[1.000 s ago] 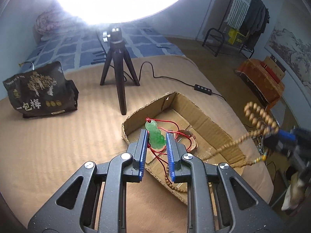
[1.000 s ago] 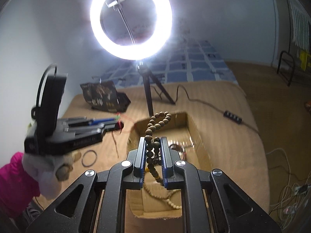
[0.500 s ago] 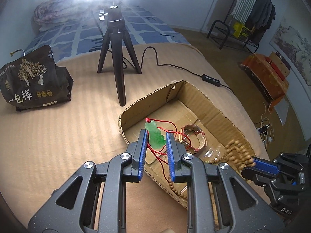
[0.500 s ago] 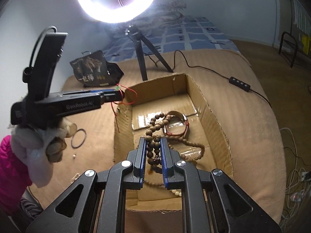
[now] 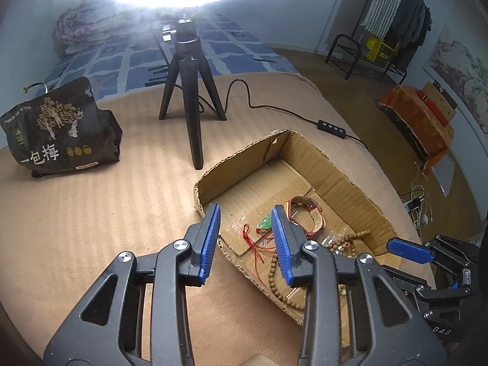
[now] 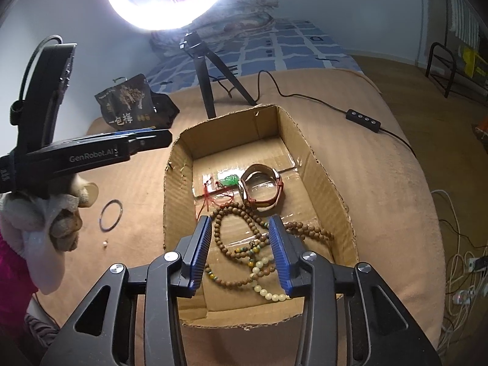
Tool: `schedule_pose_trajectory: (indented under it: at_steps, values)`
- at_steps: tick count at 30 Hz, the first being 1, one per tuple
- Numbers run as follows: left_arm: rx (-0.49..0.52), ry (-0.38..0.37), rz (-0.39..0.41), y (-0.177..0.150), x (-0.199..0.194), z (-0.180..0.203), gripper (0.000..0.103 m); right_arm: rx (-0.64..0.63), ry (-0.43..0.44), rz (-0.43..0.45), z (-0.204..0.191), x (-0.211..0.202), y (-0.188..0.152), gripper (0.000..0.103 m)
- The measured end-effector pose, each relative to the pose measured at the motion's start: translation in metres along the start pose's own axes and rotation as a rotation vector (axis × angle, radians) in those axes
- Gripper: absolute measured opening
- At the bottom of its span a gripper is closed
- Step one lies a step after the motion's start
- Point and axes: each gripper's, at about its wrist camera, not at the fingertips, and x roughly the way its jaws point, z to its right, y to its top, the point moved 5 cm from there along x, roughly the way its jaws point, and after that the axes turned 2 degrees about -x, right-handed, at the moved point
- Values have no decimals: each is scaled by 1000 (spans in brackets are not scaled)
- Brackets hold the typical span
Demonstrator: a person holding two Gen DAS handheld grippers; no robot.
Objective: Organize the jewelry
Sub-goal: 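Move both open tools back toward the blue bangle and pearl necklace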
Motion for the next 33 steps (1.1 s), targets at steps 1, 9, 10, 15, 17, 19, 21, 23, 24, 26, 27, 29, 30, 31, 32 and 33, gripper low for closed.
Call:
schedule_pose_trajectory:
  at_steps: [1,9,10,15,17,19,21,23,24,26,27,29,30,31,32,33]
  values:
    - [0,1,2,-1,-2,-1,35,-2,-4,1,-1,-1,0,40]
    - [-5,9,28,-7,-32,-12,35,-27,-43,14,-15,-15,-3,47]
    - [-8,9,31,-9,-35,-14,35,-32,-47,15,-18,-17,-3,51]
    - [-34,3,81,-16,-63,-31,35,-63,-92,33,-32,-28,-7,69]
    - [-29,-1,100,-21,-74,-38,35,-73,-104,37,-37,-31,-9,77]
    - [-13,16,108,-27,-83,-45,36,-87,-118,40,-45,-34,-12,78]
    - [-4,37,116,-35,-95,-55,46,-103,-128,33,-53,-35,-16,78]
    - [-17,52,118,-41,-104,-67,54,-120,-137,29,-60,-37,-21,78]
    - [-28,56,116,-45,-108,-74,54,-128,-143,29,-64,-37,-23,78]
    - [-52,68,107,-52,-115,-90,54,-146,-156,29,-73,-38,-27,78]
    - [-73,82,104,-57,-118,-101,54,-152,-159,30,-76,-39,-29,78]
    - [-102,93,97,-65,-121,-115,54,-165,-166,35,-85,-40,-33,78]
    - [-118,97,94,-69,-123,-123,54,-170,-161,39,-91,-40,-36,78]
    - [-132,102,92,-73,-124,-130,54,-172,-156,39,-95,-39,-38,78]
    - [-149,106,86,-78,-124,-137,54,-170,-151,39,-99,-39,-39,78]
    - [-165,108,81,-82,-123,-143,54,-162,-140,40,-103,-38,-41,78]
